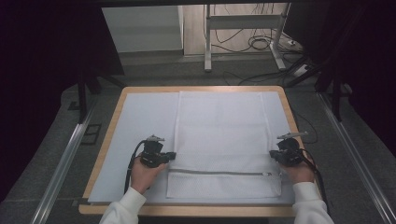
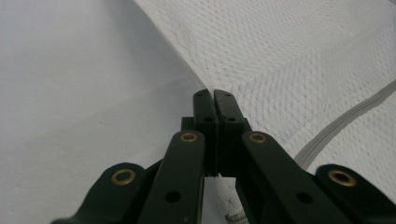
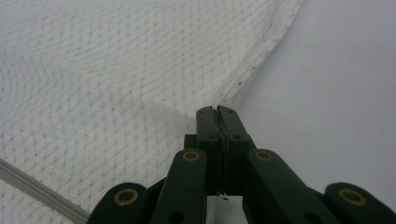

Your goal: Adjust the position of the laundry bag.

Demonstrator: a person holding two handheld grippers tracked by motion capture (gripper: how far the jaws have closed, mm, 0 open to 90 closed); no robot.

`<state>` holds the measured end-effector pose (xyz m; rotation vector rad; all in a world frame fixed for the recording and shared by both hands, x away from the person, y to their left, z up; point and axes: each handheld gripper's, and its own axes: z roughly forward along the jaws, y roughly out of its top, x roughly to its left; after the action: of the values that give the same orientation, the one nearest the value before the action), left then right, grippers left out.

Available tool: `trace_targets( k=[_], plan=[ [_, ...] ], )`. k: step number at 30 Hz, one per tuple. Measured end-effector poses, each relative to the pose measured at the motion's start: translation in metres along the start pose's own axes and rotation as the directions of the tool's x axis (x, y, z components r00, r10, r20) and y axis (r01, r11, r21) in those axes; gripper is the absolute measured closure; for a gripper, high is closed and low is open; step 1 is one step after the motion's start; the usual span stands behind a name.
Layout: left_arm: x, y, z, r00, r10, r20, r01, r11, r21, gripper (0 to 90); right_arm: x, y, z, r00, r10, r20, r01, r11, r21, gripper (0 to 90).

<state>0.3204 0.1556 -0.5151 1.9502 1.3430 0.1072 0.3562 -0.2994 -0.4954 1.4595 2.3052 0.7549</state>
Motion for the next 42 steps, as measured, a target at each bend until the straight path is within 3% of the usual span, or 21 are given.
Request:
trace_targets(
  k=[7,12,42],
  plan=[
    [0.005,-0.003,-0.01,1.0,-0.003,0.0,0.003,1.0,-0.009,90.0,0.011,0.004,0.001,0.9998,-0.019,0.003,0.019,1.0,-0.002,87.6],
    [0.011,-0.007,-0.015,1.0,-0.004,-0.005,0.004,1.0,-0.006,90.0,0.019,0.006,0.005,0.9995,-0.023,-0.023,0.023,1.0,-0.013,87.6],
    [0.035,-0.014,-0.027,0.9988,-0.042,-0.024,0.042,0.9991,-0.003,90.0,0.045,0.016,0.019,0.9955,-0.069,-0.065,0.067,0.997,-0.026,87.5]
  ],
)
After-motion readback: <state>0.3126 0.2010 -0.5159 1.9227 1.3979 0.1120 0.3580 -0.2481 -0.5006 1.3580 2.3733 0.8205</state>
